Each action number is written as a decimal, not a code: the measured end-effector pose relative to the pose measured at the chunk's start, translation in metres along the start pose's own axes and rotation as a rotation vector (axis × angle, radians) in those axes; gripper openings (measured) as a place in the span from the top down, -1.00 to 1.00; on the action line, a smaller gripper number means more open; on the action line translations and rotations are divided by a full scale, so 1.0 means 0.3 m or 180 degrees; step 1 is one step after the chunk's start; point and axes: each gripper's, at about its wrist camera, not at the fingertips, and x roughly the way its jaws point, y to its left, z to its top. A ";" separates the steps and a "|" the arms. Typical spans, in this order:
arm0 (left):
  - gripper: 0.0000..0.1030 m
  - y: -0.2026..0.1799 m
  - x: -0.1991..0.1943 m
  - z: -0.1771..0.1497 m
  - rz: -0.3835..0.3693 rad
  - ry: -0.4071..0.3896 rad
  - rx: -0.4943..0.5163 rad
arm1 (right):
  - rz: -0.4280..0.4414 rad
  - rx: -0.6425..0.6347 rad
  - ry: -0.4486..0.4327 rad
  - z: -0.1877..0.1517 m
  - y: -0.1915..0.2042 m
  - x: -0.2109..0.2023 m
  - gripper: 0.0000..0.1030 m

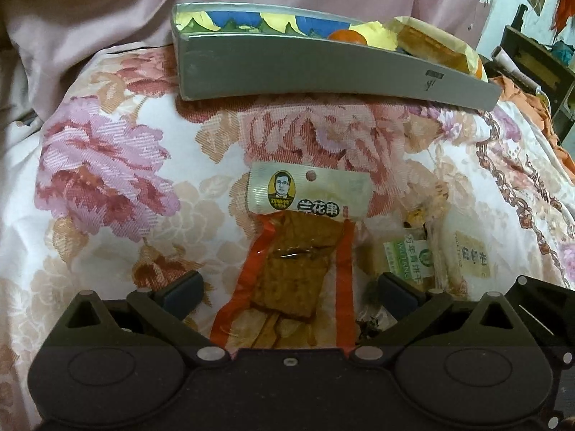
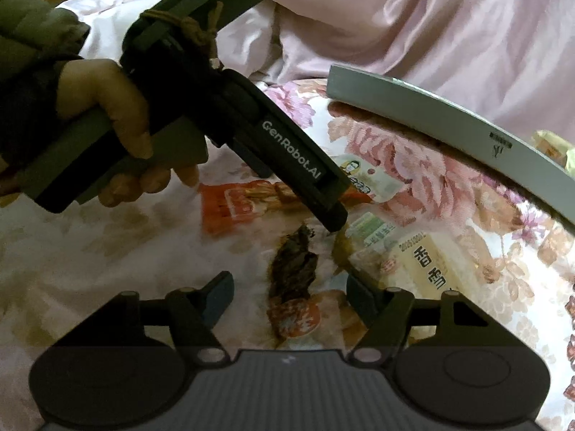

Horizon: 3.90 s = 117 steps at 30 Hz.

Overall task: Organize snacks
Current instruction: 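Grasp the orange tofu snack pack with the left gripper while the right grasps the dark jerky pack, then carry the tofu pack and jerky pack over the grey tray with both grippers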

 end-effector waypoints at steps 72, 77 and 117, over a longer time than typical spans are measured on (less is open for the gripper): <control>0.12 -0.307 -0.307 -0.075 0.1423 -0.0648 0.0252 | -0.1089 -0.2102 -0.0085 -0.083 0.267 -0.120 0.00; 0.12 -0.319 -0.330 -0.057 0.1466 -0.0770 0.0239 | -0.1174 -0.2177 -0.0120 -0.091 0.257 -0.123 0.01; 0.12 -0.347 -0.231 0.398 0.1716 -0.1503 0.0071 | -0.2350 -0.1533 -0.1458 0.189 -0.278 -0.062 0.01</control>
